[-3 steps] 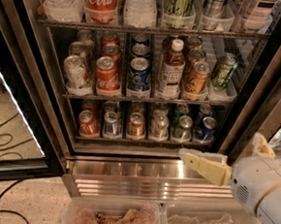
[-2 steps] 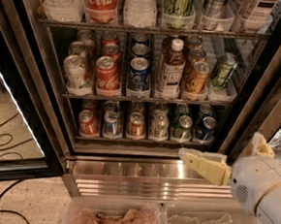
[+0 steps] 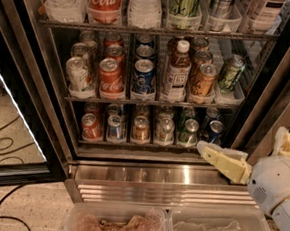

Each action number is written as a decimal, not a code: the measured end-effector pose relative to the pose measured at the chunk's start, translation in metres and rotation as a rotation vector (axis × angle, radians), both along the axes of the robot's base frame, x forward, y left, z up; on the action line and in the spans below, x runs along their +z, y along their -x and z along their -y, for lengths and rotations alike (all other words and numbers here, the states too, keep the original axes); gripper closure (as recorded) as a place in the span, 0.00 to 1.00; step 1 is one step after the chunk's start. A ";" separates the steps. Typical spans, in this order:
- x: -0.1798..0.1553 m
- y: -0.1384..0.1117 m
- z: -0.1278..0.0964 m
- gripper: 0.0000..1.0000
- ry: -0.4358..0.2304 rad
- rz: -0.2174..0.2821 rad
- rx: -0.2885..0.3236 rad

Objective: Pick green can from top shelf of fridge

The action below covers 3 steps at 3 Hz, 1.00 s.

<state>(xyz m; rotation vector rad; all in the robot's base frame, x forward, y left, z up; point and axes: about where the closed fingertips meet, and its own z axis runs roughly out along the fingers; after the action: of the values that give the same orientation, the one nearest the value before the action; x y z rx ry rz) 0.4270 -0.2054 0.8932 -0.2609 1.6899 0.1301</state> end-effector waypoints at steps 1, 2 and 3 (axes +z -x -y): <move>0.020 -0.018 -0.025 0.00 0.066 0.123 0.043; 0.028 -0.019 -0.031 0.00 0.013 0.165 0.062; 0.028 -0.019 -0.030 0.00 0.013 0.164 0.062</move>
Offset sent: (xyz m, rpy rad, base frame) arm 0.0145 0.0165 0.0153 -0.0614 -0.0985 0.0265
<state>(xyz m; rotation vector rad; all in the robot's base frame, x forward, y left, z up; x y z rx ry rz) 0.4457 -0.1750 0.9210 -0.3250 1.5203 0.1404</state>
